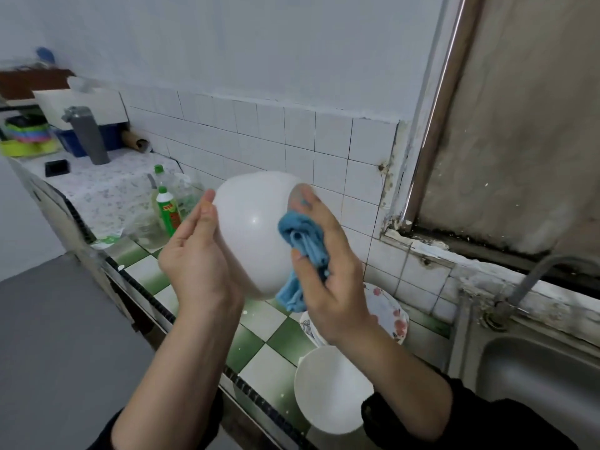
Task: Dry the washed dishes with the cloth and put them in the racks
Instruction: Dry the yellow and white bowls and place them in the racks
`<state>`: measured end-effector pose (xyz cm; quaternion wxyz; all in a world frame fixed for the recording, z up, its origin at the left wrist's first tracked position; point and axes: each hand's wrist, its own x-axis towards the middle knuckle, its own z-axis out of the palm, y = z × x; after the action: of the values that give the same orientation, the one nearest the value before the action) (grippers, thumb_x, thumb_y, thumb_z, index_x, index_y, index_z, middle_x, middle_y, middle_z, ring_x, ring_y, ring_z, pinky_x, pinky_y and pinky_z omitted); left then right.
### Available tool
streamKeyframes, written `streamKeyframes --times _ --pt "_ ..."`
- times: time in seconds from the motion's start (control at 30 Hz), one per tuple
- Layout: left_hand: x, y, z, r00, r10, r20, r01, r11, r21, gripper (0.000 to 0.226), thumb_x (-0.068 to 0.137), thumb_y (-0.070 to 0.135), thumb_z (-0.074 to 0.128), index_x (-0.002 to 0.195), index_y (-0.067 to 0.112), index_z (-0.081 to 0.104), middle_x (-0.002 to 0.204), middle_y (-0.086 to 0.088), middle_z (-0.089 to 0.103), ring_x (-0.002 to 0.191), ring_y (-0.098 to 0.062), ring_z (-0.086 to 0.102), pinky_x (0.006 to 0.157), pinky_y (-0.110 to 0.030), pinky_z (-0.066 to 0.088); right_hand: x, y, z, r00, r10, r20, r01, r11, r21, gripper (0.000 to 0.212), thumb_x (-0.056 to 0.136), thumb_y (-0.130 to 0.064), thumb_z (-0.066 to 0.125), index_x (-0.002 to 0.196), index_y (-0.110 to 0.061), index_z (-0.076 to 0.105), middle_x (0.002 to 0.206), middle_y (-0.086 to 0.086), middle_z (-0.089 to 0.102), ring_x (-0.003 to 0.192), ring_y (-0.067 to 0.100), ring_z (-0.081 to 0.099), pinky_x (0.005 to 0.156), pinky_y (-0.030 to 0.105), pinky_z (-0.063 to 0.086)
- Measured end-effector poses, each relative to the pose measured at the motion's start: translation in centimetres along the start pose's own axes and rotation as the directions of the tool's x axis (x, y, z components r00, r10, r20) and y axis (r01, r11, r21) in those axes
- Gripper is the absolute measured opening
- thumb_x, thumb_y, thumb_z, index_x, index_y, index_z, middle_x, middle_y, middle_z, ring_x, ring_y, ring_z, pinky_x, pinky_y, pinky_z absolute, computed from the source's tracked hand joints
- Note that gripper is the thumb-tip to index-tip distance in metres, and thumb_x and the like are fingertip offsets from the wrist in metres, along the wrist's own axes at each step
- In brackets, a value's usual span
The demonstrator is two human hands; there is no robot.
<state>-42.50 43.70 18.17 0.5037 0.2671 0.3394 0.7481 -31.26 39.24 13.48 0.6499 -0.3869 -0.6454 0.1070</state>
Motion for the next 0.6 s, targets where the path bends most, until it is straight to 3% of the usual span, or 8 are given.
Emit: streamKeyframes --times 0.1,0.17,0.23,0.3,0.4,0.5,0.53,0.6 --pt "-0.3 0.1 -0.2 0.999 0.008 0.039 -0.008 1.0 -0.002 0.016 0.095 0.009 0.058 0.095 0.02 0.069 0.095 0.018 0.073 0.104 -0.004 0.066 0.1 -0.03 0.05 2.4 1.0 -0.7 0.935 0.297 -0.194 -0.285 0.955 0.087 0.038 0.092 -0.026 0.052 0.129 -0.016 0.055 0.108 -0.008 0.065 0.096 -0.001 0.062 0.08 0.026 0.051" --pt "-1.2 -0.1 0.1 0.998 0.027 0.065 -0.027 1.0 0.006 0.016 0.095 0.009 0.058 0.096 0.02 0.069 0.093 0.02 0.073 0.104 -0.002 0.066 0.097 -0.025 0.051 3.6 0.8 -0.6 0.88 0.344 -0.326 -0.325 0.939 0.114 0.037 0.091 -0.027 0.052 0.124 -0.013 0.058 0.103 -0.007 0.066 0.092 -0.001 0.062 0.077 0.027 0.051" --pt "-1.8 -0.1 0.2 0.995 0.071 0.076 -0.071 0.997 -0.008 0.015 0.095 0.01 0.058 0.099 0.019 0.069 0.095 0.02 0.073 0.099 0.002 0.066 0.087 -0.016 0.052 3.0 -0.4 0.4 0.898 0.166 -0.407 -0.163 0.986 0.044 0.041 0.091 -0.028 0.051 0.13 -0.019 0.057 0.127 0.006 0.062 0.116 0.011 0.059 0.095 0.03 0.05" --pt "-2.2 0.1 0.1 0.992 0.098 0.082 -0.095 0.995 -0.036 0.015 0.095 0.01 0.057 0.105 0.015 0.068 0.093 0.019 0.073 0.092 0.005 0.067 0.081 -0.015 0.053 1.3 -1.2 1.3 0.906 -0.155 -0.395 0.138 0.988 -0.073 0.039 0.09 -0.017 0.049 0.129 -0.016 0.055 0.14 0.021 0.05 0.13 0.025 0.051 0.104 0.034 0.044" --pt "-2.4 -0.1 -0.3 0.998 0.007 0.056 -0.001 0.994 -0.109 0.015 0.095 0.009 0.057 0.104 0.012 0.069 0.107 0.003 0.074 0.1 -0.01 0.069 0.094 -0.032 0.053 -0.6 0.1 1.8 0.795 -0.556 -0.242 0.443 0.805 -0.394 0.035 0.096 -0.024 0.045 0.126 -0.009 0.053 0.148 0.018 0.039 0.133 0.042 0.042 0.108 0.052 0.038" --pt "-1.2 -1.0 -1.0 0.968 -0.237 0.081 0.25 0.942 -0.222 0.024 0.09 0.02 0.066 0.113 0.015 0.07 0.122 -0.009 0.068 0.115 -0.028 0.063 0.103 -0.048 0.046 -2.0 2.6 2.3 0.718 -0.692 -0.081 0.531 0.619 -0.579 0.034 0.1 -0.036 0.041 0.13 -0.022 0.047 0.152 0.004 0.034 0.135 0.039 0.038 0.113 0.053 0.03" --pt "-0.8 -1.2 -1.1 0.94 -0.32 0.114 0.339 0.912 -0.233 0.036 0.087 0.027 0.068 0.121 0.016 0.067 0.125 -0.008 0.066 0.117 -0.03 0.062 0.104 -0.051 0.045 -2.6 3.2 2.5 0.715 -0.696 -0.072 0.527 0.603 -0.599 0.032 0.101 -0.037 0.039 0.13 -0.025 0.046 0.155 0.0 0.032 0.14 0.035 0.034 0.114 0.053 0.027" --pt "-0.7 -1.3 -1.0 0.862 -0.469 0.189 0.504 0.83 -0.24 0.042 0.09 0.033 0.061 0.13 0.018 0.06 0.131 -0.006 0.063 0.116 -0.031 0.061 0.099 -0.055 0.047 -3.5 3.7 2.7 0.75 -0.638 -0.175 0.477 0.704 -0.525 0.031 0.101 -0.039 0.037 0.128 -0.027 0.045 0.157 -0.005 0.028 0.143 0.032 0.029 0.115 0.055 0.023"
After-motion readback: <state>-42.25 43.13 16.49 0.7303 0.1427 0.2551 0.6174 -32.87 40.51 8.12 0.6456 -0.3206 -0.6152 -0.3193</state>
